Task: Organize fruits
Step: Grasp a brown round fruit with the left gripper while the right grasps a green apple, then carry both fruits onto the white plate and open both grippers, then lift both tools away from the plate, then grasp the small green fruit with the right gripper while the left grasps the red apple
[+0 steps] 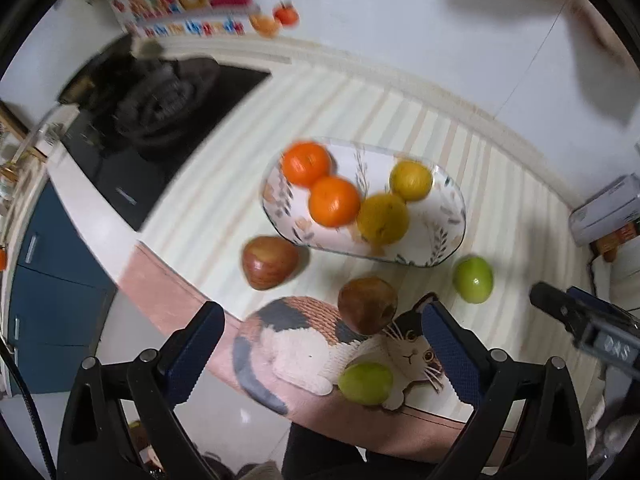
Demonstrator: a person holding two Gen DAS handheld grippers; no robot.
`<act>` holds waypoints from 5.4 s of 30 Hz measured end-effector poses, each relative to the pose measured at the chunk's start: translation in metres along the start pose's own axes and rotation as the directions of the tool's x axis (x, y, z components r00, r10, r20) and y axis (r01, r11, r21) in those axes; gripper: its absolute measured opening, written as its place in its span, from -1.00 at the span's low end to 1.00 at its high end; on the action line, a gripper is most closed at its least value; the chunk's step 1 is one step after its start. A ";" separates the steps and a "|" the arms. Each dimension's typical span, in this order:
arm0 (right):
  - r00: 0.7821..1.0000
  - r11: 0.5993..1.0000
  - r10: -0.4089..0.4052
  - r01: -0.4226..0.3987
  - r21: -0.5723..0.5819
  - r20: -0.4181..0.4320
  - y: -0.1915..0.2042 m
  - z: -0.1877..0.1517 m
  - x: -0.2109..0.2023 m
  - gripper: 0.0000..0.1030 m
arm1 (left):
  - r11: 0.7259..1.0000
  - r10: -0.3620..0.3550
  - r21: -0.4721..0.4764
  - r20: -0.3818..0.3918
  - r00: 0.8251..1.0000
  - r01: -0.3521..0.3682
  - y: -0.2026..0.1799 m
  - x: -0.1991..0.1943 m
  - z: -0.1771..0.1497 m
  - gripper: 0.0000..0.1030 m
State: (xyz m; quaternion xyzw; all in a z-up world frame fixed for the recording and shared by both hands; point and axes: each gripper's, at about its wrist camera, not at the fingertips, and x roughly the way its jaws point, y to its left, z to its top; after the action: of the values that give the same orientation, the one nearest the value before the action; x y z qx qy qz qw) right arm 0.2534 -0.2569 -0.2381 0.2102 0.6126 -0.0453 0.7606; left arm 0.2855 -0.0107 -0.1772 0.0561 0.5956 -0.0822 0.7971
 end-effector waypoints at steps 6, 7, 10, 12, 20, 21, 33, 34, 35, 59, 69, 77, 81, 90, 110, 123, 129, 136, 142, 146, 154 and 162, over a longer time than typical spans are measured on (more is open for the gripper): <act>0.994 0.998 -0.034 0.039 0.049 -0.106 -0.011 0.018 0.075 0.73 | 0.998 0.001 0.064 -0.150 0.989 0.009 -0.021 0.076 0.003 0.96; 0.991 0.997 -0.046 0.052 0.048 -0.122 -0.012 0.020 0.087 0.73 | 0.997 -0.004 0.070 -0.167 0.986 0.015 -0.024 0.085 0.002 0.96; 0.986 0.997 -0.054 0.063 0.047 -0.158 -0.013 0.024 0.111 0.50 | 0.995 -0.005 0.092 -0.225 0.974 0.026 -0.031 0.114 0.000 0.95; 0.985 0.998 -0.033 0.042 0.050 -0.170 -0.013 0.025 0.119 0.24 | 0.994 -0.011 0.105 -0.252 0.968 0.039 -0.035 0.128 -0.002 0.93; 0.978 1.000 -0.025 0.024 -0.007 -0.208 -0.001 0.004 0.125 0.18 | 0.989 -0.050 0.121 -0.274 0.960 0.086 -0.042 0.144 -0.004 0.31; 0.978 1.000 -0.016 0.015 -0.003 -0.210 -0.002 0.002 0.125 0.18 | 0.988 -0.051 0.125 -0.267 0.962 0.088 -0.042 0.144 -0.003 0.31; 0.985 0.999 0.027 -0.021 0.037 -0.171 -0.010 -0.001 0.096 0.17 | 0.977 -0.106 0.163 -0.186 0.977 0.137 -0.056 0.092 0.001 0.29; 0.987 0.998 0.042 -0.035 0.044 -0.155 -0.010 0.001 0.088 0.17 | 0.975 -0.125 0.162 -0.172 0.977 0.153 -0.054 0.080 0.008 0.29; 0.989 0.998 0.051 -0.045 0.046 -0.139 -0.008 0.005 0.080 0.17 | 0.972 -0.148 0.163 -0.148 0.978 0.171 -0.054 0.063 0.018 0.29; 0.985 0.999 0.028 -0.022 0.033 -0.171 0.056 0.095 0.131 0.18 | 0.967 0.043 0.252 -0.280 0.959 0.030 -0.050 0.158 0.169 0.31; 0.986 0.999 0.009 -0.004 0.032 -0.164 0.050 0.094 0.110 0.82 | 0.981 0.011 0.192 -0.235 0.972 0.035 -0.033 0.142 0.173 0.85; 0.990 0.995 -0.085 0.080 -0.052 -0.112 0.052 0.078 0.077 0.82 | 0.990 0.002 0.137 -0.158 0.987 0.020 -0.008 0.098 0.148 0.85; 0.993 0.993 -0.088 0.081 -0.080 -0.083 0.053 0.070 0.057 0.82 | 0.993 0.007 0.117 -0.122 0.992 0.008 0.000 0.085 0.131 0.85; 0.997 0.984 -0.083 0.082 -0.155 0.002 0.061 0.034 0.009 0.82 | 0.999 -0.010 0.046 -0.033 0.999 0.011 0.015 0.032 0.079 0.85; 0.981 0.963 -0.006 0.058 -0.264 0.192 0.071 -0.048 -0.122 0.82 | 0.999 -0.049 0.015 0.140 0.989 0.047 0.007 -0.091 -0.014 0.85; 0.962 0.958 0.043 0.037 -0.284 0.268 0.078 -0.069 -0.180 0.82 | 0.996 -0.086 0.013 0.228 0.970 0.086 0.002 -0.146 -0.035 0.85; 0.964 0.960 0.062 0.014 -0.281 0.258 0.081 -0.067 -0.180 0.82 | 0.996 -0.087 0.009 0.231 0.969 0.088 0.003 -0.150 -0.038 0.85; 0.988 0.960 0.060 -0.018 -0.278 0.142 0.086 -0.058 -0.126 0.84 | 0.998 0.051 -0.037 0.247 0.968 -0.043 0.019 -0.130 -0.033 0.92; 0.992 0.956 0.076 -0.102 -0.276 -0.103 0.098 -0.058 -0.014 0.84 | 0.977 0.209 -0.073 0.174 0.962 -0.199 0.051 -0.076 -0.035 0.99; 0.962 0.954 0.067 -0.139 -0.265 -0.265 0.114 -0.069 0.063 0.84 | 0.967 0.246 -0.089 0.076 0.966 -0.239 0.076 -0.033 -0.039 0.99; 0.908 0.951 -0.033 -0.099 -0.292 -0.417 0.133 -0.097 0.145 0.60 | 0.957 0.276 -0.074 -0.053 0.960 -0.280 0.104 0.029 -0.030 0.99; 0.925 0.951 -0.068 -0.053 -0.304 -0.373 0.132 -0.096 0.147 0.27 | 0.974 0.216 -0.046 -0.095 0.972 -0.221 0.105 0.071 0.007 0.99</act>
State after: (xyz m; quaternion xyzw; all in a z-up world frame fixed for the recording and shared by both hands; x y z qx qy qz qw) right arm 0.2453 -0.0733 -0.3588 0.0912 0.7481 0.0893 0.6512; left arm 0.3325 0.0861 -0.2443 0.1026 0.6228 0.0254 0.7752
